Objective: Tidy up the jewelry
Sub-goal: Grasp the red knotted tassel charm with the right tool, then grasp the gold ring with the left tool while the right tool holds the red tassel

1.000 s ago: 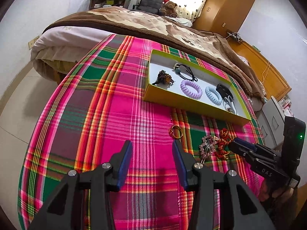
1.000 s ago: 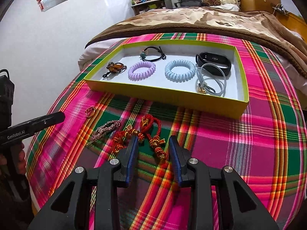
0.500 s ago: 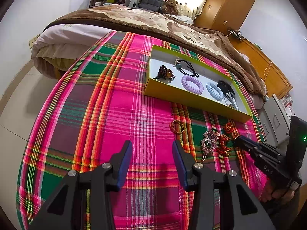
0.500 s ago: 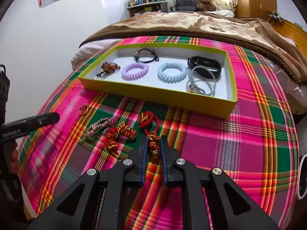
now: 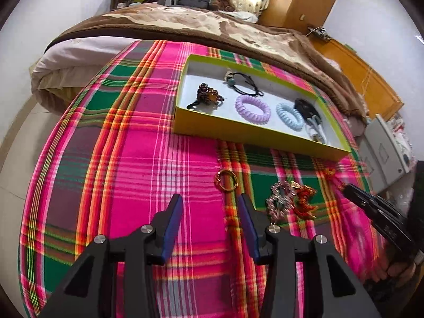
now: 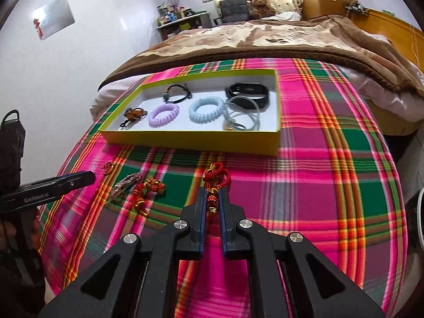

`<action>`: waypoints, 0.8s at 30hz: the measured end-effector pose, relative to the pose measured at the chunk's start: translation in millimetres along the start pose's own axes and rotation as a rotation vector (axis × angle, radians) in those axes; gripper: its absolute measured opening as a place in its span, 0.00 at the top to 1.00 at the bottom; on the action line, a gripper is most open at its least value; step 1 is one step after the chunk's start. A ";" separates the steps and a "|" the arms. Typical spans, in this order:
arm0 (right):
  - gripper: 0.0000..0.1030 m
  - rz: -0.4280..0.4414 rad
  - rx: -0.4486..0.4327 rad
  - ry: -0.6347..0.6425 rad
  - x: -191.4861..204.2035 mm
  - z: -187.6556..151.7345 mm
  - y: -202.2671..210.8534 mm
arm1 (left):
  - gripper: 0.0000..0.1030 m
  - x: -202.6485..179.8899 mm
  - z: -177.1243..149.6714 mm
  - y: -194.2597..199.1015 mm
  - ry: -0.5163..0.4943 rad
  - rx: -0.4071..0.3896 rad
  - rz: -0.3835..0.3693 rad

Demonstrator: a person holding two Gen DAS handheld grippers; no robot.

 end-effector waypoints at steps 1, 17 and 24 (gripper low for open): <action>0.92 0.001 -0.002 -0.007 -1.6 -1.4 1.3 | 0.56 -1.7 1.1 0.3 -0.014 -0.007 0.021; 0.92 0.005 -0.012 -0.033 -9.5 -6.1 6.8 | 0.53 -21.1 14.4 -16.9 -0.140 -0.008 0.162; 0.92 0.016 -0.013 -0.042 -11.1 -6.2 6.3 | 0.71 -22.5 16.6 -16.3 -0.151 -0.025 0.160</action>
Point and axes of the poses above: each gripper's, at about its wrist camera, not at the fingertips, and y roughly against the way its jaws point, x to its left, z to its top, the point moved 8 cm from there along -y, roughly the way its jaws point, and after that the axes turned 13 degrees about x, right-handed, at the moved point
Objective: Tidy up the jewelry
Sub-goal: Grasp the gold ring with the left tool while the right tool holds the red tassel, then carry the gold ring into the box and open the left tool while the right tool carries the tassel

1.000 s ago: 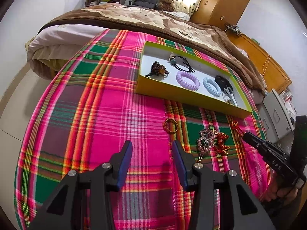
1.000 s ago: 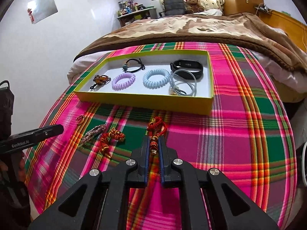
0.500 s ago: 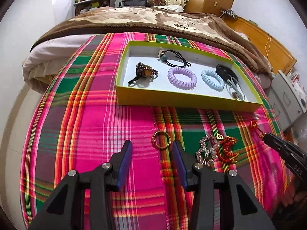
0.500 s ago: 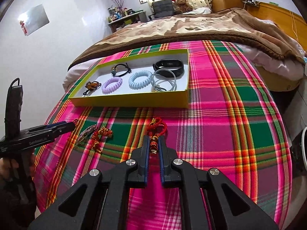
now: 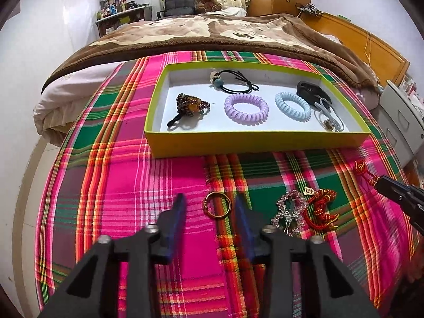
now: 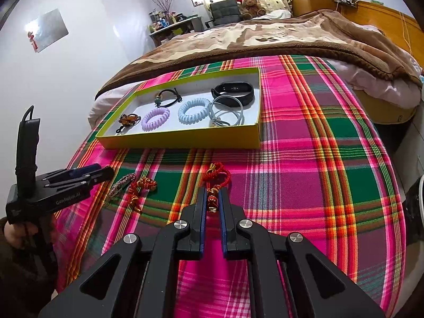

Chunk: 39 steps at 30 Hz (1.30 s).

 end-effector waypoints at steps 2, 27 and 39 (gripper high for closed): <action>0.92 0.003 -0.001 -0.001 -0.5 0.1 0.2 | 0.77 0.1 0.1 0.4 0.003 -0.001 -0.006; 0.92 0.001 -0.063 -0.009 2.0 3.7 21.6 | 0.77 0.5 0.6 36.1 0.034 -0.087 -0.078; 0.92 0.014 -0.114 0.038 27.3 43.8 30.4 | 0.77 5.9 39.8 55.9 0.031 -0.139 -0.114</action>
Point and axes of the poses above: each gripper's, at about its wrist camera, not at the fingertips, and y roughly against the way its jaws point, x to its left, z to its top, the point moved 8 cm from there along -y, roughly the way its jaws point, and after that the axes turned 13 degrees about x, right-handed, at the moved point
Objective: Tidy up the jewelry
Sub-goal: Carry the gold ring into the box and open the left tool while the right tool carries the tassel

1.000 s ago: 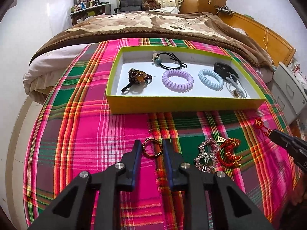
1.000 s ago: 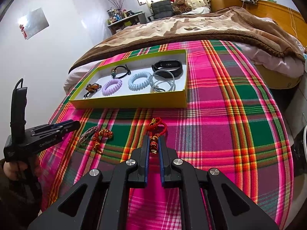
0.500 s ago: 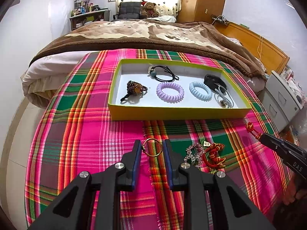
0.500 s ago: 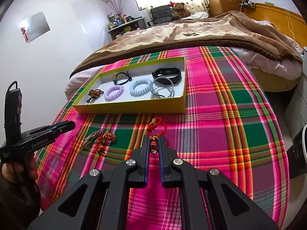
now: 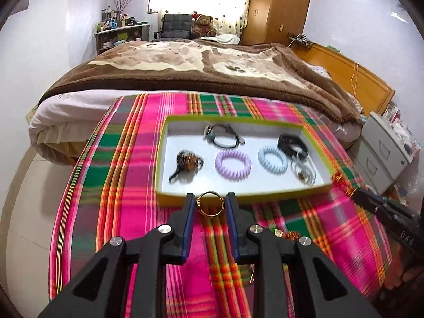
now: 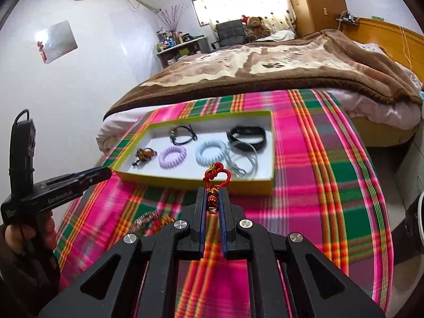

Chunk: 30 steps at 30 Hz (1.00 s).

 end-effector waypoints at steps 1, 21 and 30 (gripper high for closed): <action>0.92 0.002 0.002 0.008 2.9 3.2 -1.9 | 0.77 1.0 5.1 -0.4 0.002 -0.001 -0.001; 0.92 0.018 0.135 0.054 22.8 38.1 -76.6 | 0.77 26.8 76.3 -65.3 0.039 0.072 -0.031; 0.92 0.025 0.193 0.067 22.2 34.4 -95.0 | 0.77 26.5 80.8 -84.9 0.022 0.101 -0.005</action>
Point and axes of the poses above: each gripper's, at about its wrist camera, not at the fingertips, and y roughly against the way its jaws point, x to its left, z to its top, the point moved 8 cm from there along -y, roughly the way its jaws point, and after that the axes turned 13 degrees about x, right-handed, at the moved point
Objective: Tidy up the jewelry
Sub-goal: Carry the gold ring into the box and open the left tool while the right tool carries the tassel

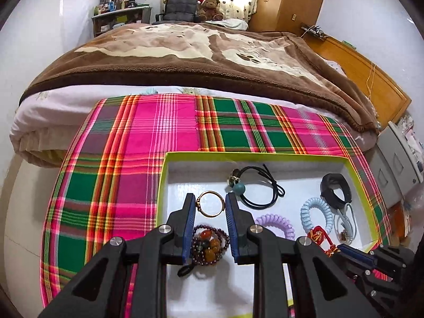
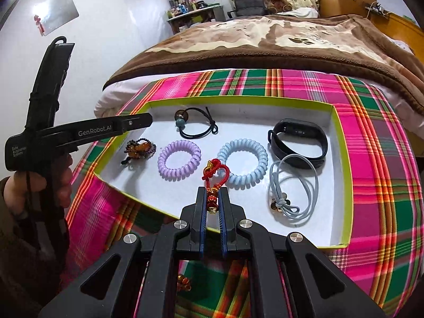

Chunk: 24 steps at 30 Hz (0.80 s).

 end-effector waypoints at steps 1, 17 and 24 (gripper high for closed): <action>0.92 -0.003 0.005 0.003 0.5 -0.3 -0.8 | 0.77 -0.1 -0.1 -2.4 0.001 0.007 -0.002; 0.91 -0.007 0.012 0.012 -0.4 2.3 -5.3 | 0.77 4.7 -3.8 -21.5 0.024 0.060 0.012; 0.91 -0.012 0.009 0.017 0.3 2.6 -6.0 | 0.76 1.2 -2.8 -25.4 0.011 0.068 0.017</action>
Point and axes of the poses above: each gripper's, at about its wrist camera, not at the fingertips, and y roughly against the way its jaws point, x to its left, z to its top, the point moved 8 cm from there along -y, roughly the way its jaws point, and after that the axes turned 13 degrees about x, right-handed, at the moved point
